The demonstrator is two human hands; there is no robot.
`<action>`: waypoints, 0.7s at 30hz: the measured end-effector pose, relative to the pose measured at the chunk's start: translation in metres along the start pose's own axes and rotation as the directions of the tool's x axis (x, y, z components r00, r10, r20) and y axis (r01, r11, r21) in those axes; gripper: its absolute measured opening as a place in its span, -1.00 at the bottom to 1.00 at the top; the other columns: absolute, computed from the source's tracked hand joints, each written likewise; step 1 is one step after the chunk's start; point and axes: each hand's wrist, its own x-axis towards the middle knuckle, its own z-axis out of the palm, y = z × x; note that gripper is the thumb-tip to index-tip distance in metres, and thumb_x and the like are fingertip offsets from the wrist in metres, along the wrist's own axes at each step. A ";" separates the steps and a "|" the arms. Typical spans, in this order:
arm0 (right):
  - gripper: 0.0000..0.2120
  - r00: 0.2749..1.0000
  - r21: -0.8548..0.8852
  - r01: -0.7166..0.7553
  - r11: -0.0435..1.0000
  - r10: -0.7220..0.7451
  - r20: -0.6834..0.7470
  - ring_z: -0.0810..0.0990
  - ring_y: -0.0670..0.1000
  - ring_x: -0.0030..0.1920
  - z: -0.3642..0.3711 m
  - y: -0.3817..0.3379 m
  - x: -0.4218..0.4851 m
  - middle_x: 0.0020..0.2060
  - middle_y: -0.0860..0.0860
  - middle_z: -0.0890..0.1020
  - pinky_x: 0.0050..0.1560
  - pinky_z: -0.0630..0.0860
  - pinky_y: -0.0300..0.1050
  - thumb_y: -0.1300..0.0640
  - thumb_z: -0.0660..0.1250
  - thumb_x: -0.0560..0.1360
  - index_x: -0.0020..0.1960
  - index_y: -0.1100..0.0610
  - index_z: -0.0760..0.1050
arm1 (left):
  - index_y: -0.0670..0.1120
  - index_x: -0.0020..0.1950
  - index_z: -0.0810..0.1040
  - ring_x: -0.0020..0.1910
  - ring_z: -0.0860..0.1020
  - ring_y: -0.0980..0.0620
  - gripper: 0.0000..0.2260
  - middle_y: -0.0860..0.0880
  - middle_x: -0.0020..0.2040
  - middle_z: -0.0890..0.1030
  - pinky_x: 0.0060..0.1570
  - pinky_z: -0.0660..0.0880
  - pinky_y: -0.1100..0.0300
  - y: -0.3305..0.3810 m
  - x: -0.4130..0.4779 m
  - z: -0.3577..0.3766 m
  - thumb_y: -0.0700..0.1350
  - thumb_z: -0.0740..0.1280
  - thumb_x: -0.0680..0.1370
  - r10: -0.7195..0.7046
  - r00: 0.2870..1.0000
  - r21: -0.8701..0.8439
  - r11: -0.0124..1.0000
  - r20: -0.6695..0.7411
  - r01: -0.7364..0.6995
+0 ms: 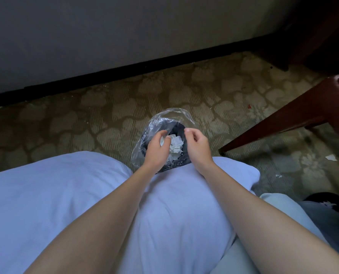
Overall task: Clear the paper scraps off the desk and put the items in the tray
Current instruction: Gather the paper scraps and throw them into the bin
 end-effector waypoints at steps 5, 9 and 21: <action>-0.78 0.999 0.047 0.051 0.998 -0.051 -0.007 0.58 -0.17 -0.09 -0.021 -0.014 -0.028 -0.08 -0.10 0.65 -0.16 0.45 -0.41 0.00 0.22 0.62 0.15 0.04 0.57 | -0.03 0.43 0.41 0.31 0.46 0.06 -0.61 0.05 0.35 0.50 0.33 0.40 -0.01 0.025 -0.021 -0.005 0.04 0.17 0.62 0.084 0.996 0.103 0.991 0.032 -0.087; -0.78 0.993 0.040 0.111 0.993 -0.110 -0.042 0.51 -0.30 -0.26 -0.043 -0.027 -0.053 -0.19 -0.16 0.59 -0.22 0.39 -0.50 0.04 0.23 0.63 0.17 0.09 0.57 | -0.05 0.43 0.41 0.29 0.48 0.03 -0.62 0.04 0.35 0.50 0.30 0.42 0.01 0.053 -0.043 -0.010 0.01 0.16 0.63 0.180 0.982 0.174 0.967 0.061 -0.188; -0.75 0.933 -0.054 0.320 0.946 -0.325 -0.156 0.55 -0.20 0.12 -0.139 -0.065 -0.143 0.09 -0.14 0.61 0.06 0.38 -0.49 0.09 0.28 0.60 0.25 0.07 0.55 | -0.02 0.42 0.42 0.18 0.48 0.11 -0.59 0.04 0.36 0.50 0.28 0.40 0.05 0.125 -0.114 0.008 0.06 0.17 0.60 0.388 0.909 0.294 0.861 0.150 -0.416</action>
